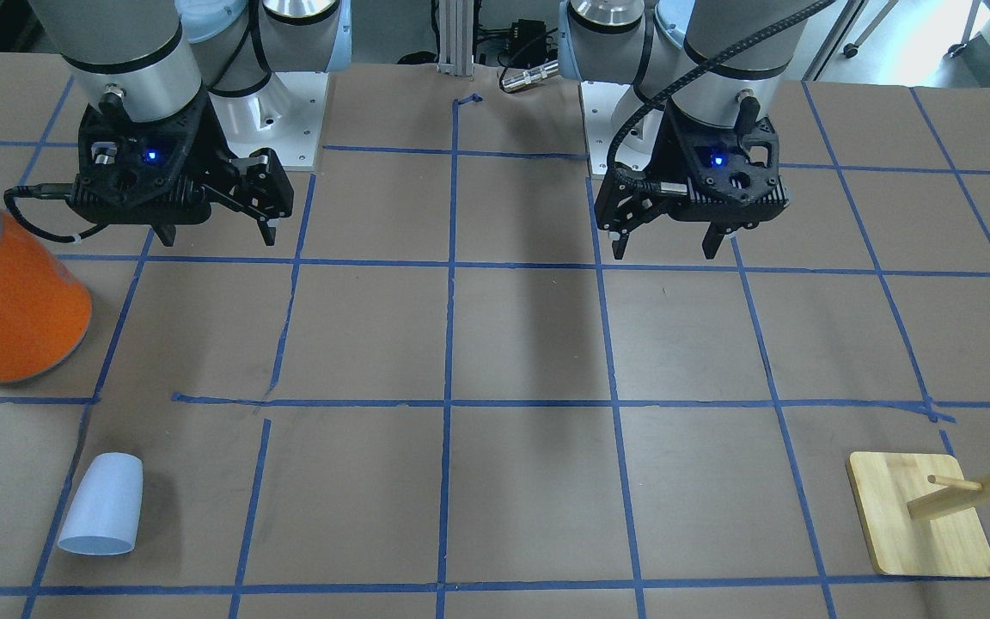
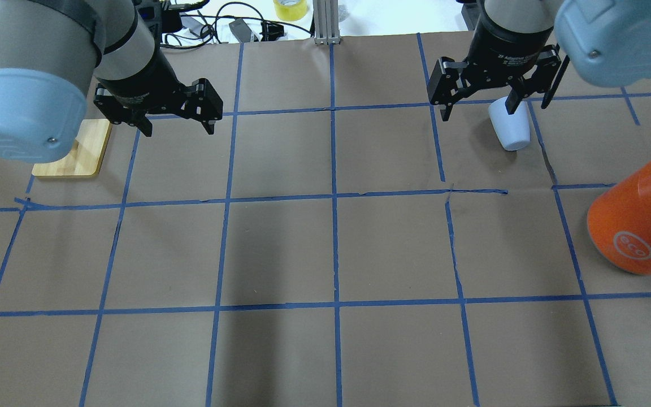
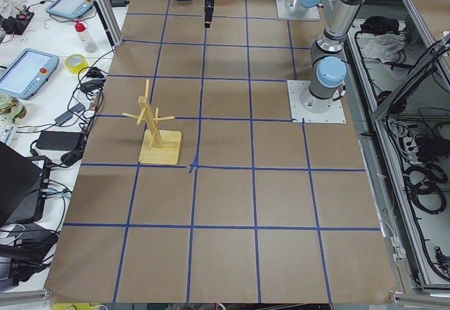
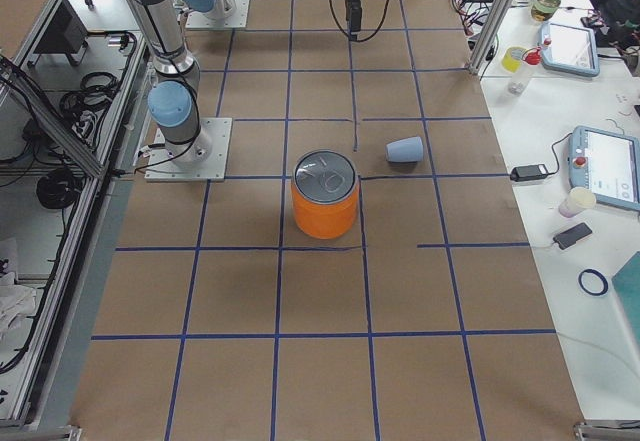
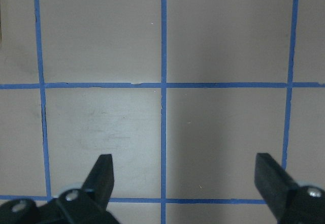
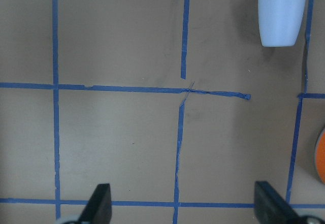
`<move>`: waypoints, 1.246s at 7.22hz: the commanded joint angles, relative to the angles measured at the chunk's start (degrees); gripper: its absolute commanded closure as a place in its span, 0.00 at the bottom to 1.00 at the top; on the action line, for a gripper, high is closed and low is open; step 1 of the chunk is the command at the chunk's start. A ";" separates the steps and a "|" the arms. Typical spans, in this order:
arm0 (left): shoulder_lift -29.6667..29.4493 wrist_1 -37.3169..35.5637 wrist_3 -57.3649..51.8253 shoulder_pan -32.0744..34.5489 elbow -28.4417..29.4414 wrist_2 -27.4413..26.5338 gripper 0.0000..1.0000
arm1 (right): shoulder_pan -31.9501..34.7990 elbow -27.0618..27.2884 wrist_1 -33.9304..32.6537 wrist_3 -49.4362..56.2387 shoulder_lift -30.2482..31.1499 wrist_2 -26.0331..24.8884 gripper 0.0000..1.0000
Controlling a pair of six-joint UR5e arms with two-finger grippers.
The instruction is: Flip cup
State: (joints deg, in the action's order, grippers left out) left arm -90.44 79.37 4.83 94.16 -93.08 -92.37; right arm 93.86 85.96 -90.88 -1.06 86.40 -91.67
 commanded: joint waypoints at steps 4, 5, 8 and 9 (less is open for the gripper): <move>0.00 0.00 0.00 -0.03 0.00 0.00 0.00 | -0.61 -1.14 0.26 0.09 -0.35 -0.27 0.00; 0.00 0.00 0.00 -0.03 -0.09 0.00 0.00 | -0.61 -1.14 0.35 0.00 -0.09 -0.61 0.00; 0.00 0.00 0.00 0.06 -0.18 0.00 0.00 | -0.79 -1.32 3.16 -0.79 0.09 -0.70 0.00; 0.00 0.00 0.00 -0.03 -0.18 0.00 0.00 | -1.40 -2.45 2.29 -0.44 -0.52 0.17 0.00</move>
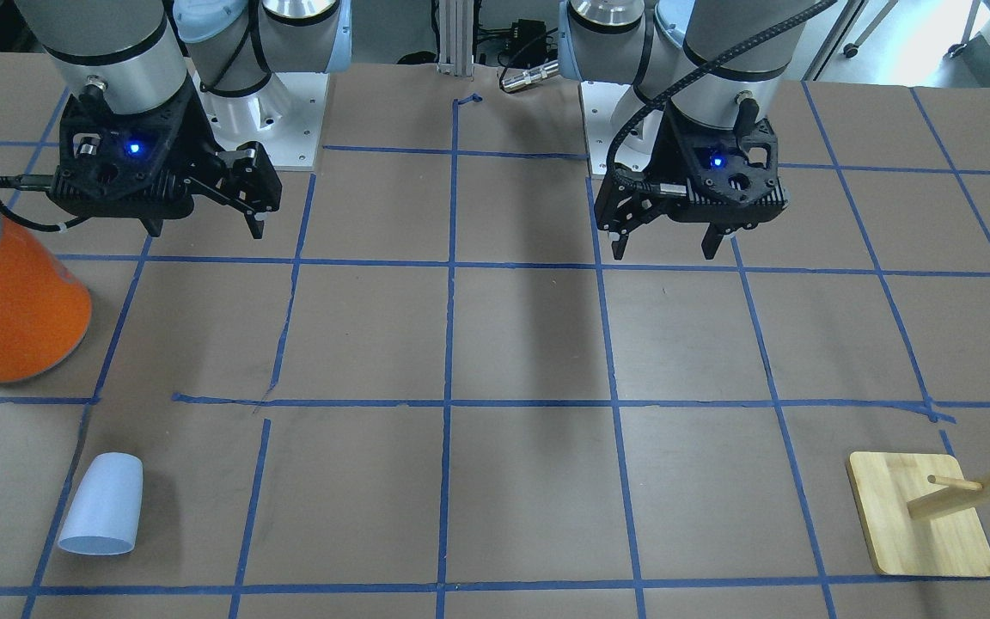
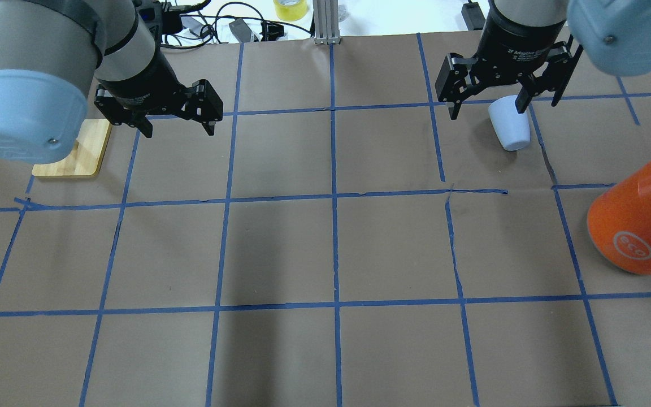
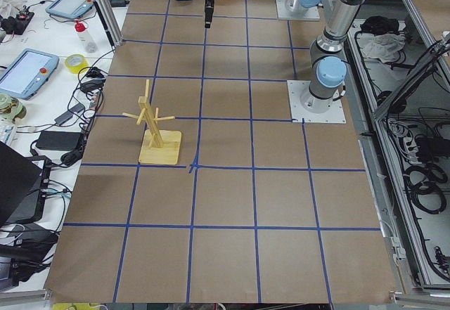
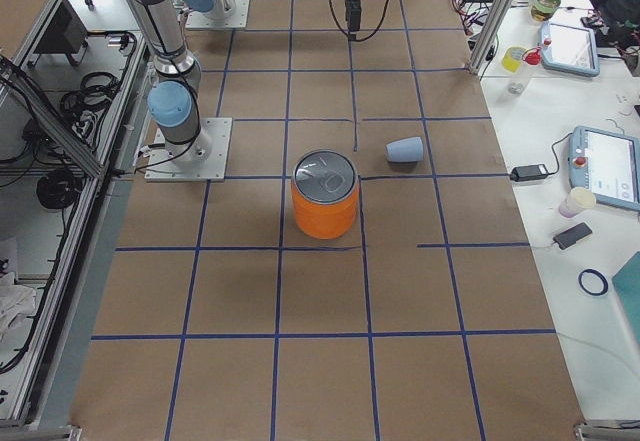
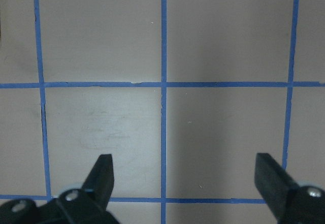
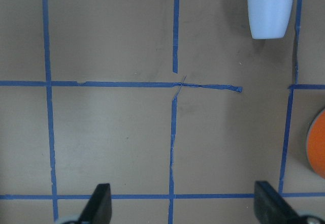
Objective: Flip cup
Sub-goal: 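Move the right gripper down over the light-blue cup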
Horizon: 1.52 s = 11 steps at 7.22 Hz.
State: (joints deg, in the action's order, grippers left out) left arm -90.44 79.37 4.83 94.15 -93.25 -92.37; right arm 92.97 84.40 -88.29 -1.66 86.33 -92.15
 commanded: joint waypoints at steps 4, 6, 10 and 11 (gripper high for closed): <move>0.00 0.00 0.00 -0.02 0.00 0.00 0.00 | -10.14 -0.55 -9.16 9.28 -7.63 0.83 0.00; 0.00 0.00 0.00 -0.02 0.00 0.00 0.00 | -13.41 1.02 -21.93 17.18 -17.46 0.92 0.00; -0.09 0.00 0.00 0.06 -0.09 0.00 0.00 | -18.52 1.21 -36.59 26.71 -30.76 5.05 0.00; -0.70 -0.18 0.09 -0.02 0.26 0.00 0.00 | -18.44 1.38 -36.87 26.54 -31.04 5.14 0.00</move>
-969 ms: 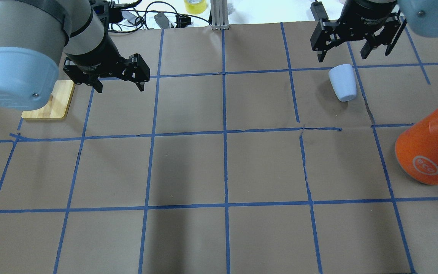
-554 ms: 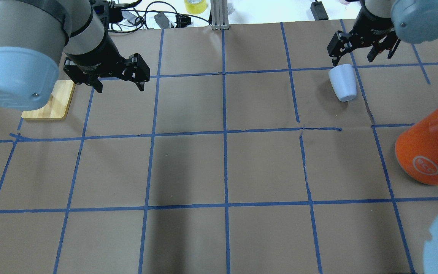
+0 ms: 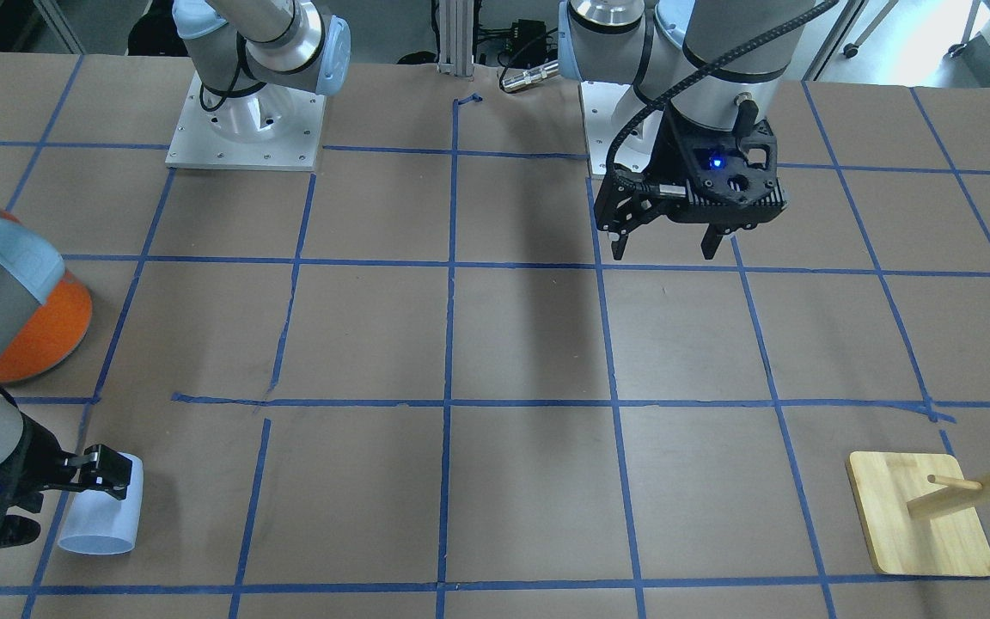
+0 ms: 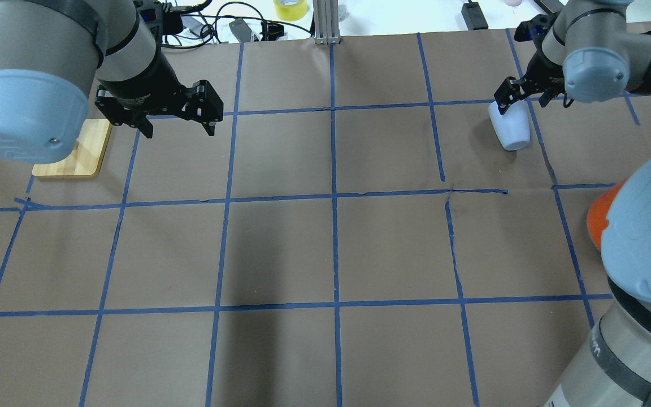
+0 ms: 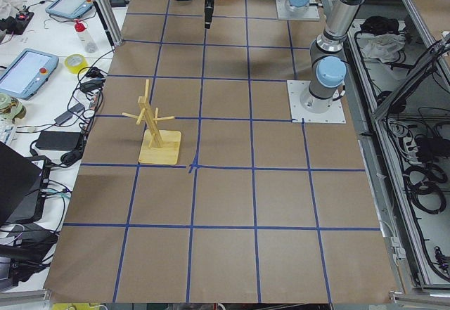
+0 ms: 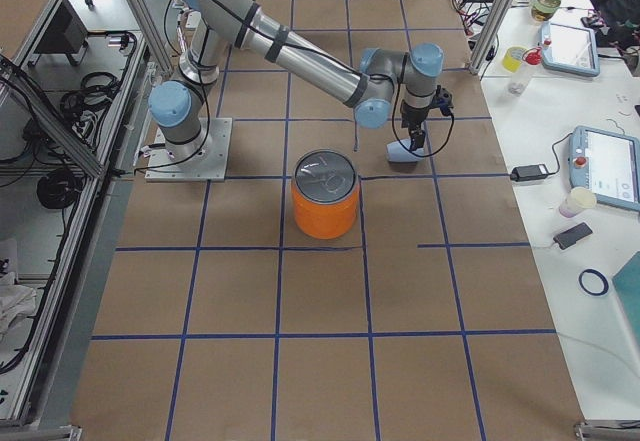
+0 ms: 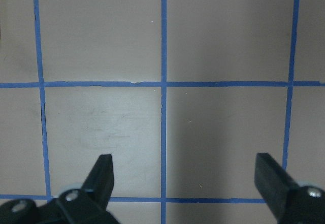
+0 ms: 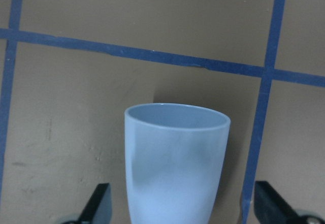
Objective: Flip cup
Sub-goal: 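Move the right gripper down over the light-blue cup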
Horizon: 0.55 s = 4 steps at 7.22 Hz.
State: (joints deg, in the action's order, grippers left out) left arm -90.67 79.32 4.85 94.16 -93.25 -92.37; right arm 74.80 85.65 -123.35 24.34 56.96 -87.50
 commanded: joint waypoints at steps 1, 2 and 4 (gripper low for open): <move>-0.04 -0.13 0.07 -0.03 0.09 0.00 0.00 | -0.27 0.22 -2.07 -0.25 -2.54 0.48 0.00; -0.04 -0.13 0.07 -0.03 0.08 0.00 0.00 | -0.27 0.22 -2.07 -1.82 -3.51 0.48 0.00; 0.23 -0.13 0.07 -0.03 -0.09 0.00 0.00 | -0.10 0.22 -1.55 -3.94 -3.87 0.48 0.02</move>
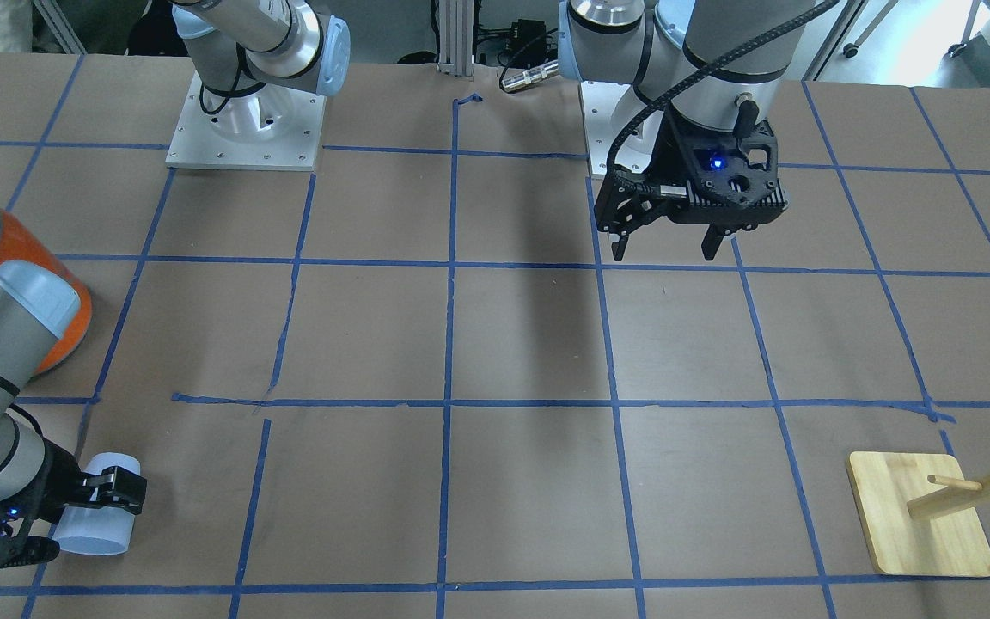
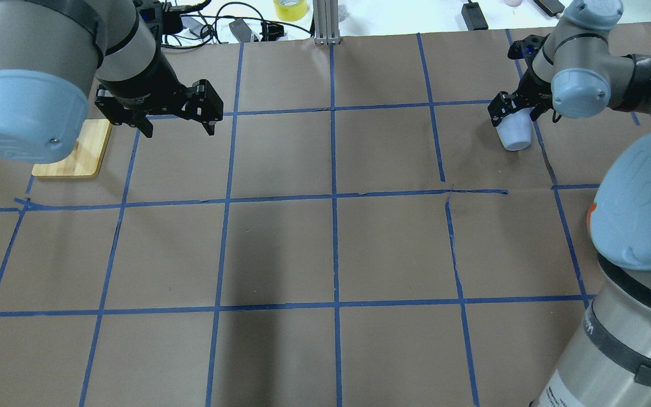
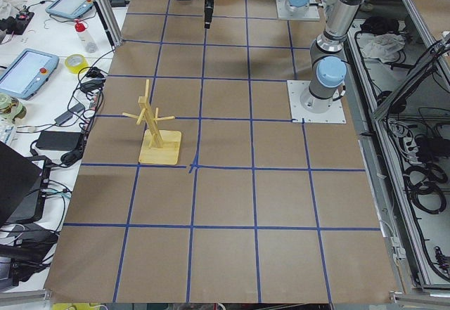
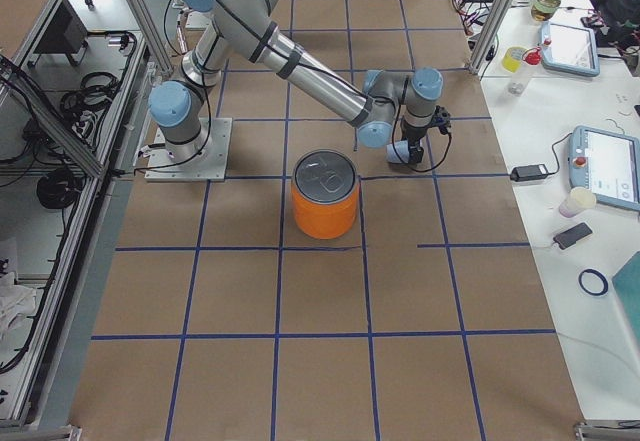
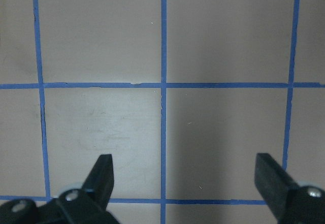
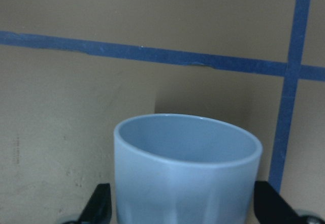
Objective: Flip cup
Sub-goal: 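Close the right gripper on the light-blue cup, then carry the cup with the right gripper toward the table center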
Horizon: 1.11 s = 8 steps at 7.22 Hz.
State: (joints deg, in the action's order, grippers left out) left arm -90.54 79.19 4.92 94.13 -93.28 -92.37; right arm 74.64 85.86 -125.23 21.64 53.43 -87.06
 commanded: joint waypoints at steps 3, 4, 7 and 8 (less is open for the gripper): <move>0.09 0.00 0.00 0.00 -0.06 0.00 0.00 | 1.29 -0.69 0.78 1.20 0.61 0.31 0.38; 0.10 0.00 0.00 0.00 0.02 0.00 0.00 | 3.82 -0.87 0.96 1.82 2.10 0.31 0.38; 0.62 0.00 -0.35 -0.09 0.37 -0.18 0.00 | 17.07 -0.96 1.40 8.73 6.41 0.40 0.39; 0.71 0.08 -0.35 -0.09 0.29 -0.18 0.00 | 21.12 -0.70 1.40 10.86 6.85 0.40 0.39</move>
State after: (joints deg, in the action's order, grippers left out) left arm -90.04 79.21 4.66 94.08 -93.01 -92.51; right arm 90.46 85.01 -123.83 29.24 59.43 -86.67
